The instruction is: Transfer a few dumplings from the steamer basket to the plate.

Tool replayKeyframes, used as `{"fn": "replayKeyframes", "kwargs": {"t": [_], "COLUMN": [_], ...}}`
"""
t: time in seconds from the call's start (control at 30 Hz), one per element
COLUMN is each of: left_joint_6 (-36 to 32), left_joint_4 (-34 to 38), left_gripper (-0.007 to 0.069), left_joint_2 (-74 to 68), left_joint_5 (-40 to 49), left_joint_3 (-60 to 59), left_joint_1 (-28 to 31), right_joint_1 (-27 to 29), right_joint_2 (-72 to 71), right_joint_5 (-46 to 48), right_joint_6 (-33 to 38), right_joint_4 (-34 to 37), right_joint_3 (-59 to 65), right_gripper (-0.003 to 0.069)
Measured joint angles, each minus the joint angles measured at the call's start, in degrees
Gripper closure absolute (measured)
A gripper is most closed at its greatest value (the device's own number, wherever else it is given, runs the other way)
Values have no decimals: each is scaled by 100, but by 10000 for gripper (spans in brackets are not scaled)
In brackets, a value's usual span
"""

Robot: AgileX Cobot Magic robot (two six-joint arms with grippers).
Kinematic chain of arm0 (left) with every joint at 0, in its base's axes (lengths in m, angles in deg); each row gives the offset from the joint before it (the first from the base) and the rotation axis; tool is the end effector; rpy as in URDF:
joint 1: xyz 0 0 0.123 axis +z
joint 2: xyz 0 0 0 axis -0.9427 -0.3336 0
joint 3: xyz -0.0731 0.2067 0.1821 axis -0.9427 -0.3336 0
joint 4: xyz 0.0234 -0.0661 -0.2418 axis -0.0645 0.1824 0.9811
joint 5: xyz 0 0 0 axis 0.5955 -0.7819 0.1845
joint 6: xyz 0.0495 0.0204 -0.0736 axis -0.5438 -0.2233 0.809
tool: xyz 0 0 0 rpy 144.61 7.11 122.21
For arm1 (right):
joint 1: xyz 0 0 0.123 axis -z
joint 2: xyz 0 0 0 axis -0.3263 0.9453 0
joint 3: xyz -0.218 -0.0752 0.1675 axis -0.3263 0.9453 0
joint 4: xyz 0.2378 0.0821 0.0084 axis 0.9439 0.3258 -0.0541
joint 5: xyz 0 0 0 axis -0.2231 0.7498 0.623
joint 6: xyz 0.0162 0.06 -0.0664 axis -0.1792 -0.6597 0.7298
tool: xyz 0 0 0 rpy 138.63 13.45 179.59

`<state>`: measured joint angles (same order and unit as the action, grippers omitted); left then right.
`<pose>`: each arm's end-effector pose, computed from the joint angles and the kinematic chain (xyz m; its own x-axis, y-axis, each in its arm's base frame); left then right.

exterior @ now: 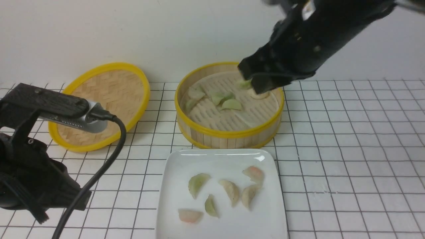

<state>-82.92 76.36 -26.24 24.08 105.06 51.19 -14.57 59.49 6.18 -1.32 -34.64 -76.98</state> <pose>0.1654 -0.0637 0.3249 -0.8497 0.2472 -0.4657 0.3162 0.9457 -0.0748 0.2585 0.1791 0.4144 -0.7620 -0.3598 -0.5384 -0.4926 0.8617 0.1214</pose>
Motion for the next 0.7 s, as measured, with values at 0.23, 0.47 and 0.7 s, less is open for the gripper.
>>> {"fn": "replayKeyframes", "kwargs": {"t": [0.23, 0.47, 0.7], "left_joint_6": [0, 0, 0], "left_joint_4": [201, 559, 696], "left_gripper": [631, 631, 631], "left_joint_2": [0, 0, -9], "left_joint_5": [-752, -1630, -2008], "left_joint_3": [0, 0, -5], "left_joint_1": [0, 0, 0], "right_joint_1": [0, 0, 0], "right_joint_2": [-2493, -5471, -8625], "right_joint_5": [-79, -2091, -4396], "right_joint_6": [-253, -405, -1622], "right_joint_4": [-681, -695, -1194], "right_joint_3": [1436, 3930, 6464], "right_gripper": [673, 673, 673]}}
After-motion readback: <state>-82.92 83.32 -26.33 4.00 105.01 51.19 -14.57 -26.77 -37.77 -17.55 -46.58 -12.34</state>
